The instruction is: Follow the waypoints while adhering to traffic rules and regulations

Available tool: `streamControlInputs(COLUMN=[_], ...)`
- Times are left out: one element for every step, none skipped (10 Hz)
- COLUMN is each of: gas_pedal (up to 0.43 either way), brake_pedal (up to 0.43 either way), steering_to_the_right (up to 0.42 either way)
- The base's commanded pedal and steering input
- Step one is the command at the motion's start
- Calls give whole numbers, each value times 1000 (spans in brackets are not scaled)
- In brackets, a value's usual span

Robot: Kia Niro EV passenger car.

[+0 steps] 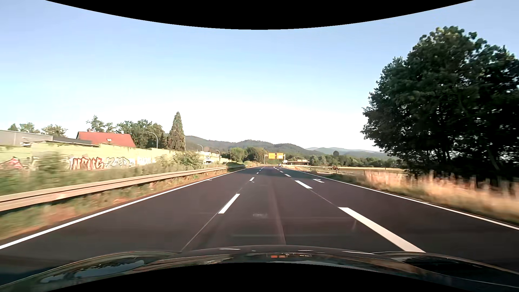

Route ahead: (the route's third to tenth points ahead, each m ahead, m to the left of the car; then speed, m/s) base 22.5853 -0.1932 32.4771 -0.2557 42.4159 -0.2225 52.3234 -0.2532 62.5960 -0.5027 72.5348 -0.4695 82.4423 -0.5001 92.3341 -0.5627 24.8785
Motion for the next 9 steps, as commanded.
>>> streamControlInputs(gas_pedal=[209, 209, 209, 209, 209, 209, 209, 209, 209], brake_pedal=[0, 0, 0, 0, 0, 0, 0, 0, 0], steering_to_the_right=[2, 2, 2, 2, 2, 2, 2, 2, 2])
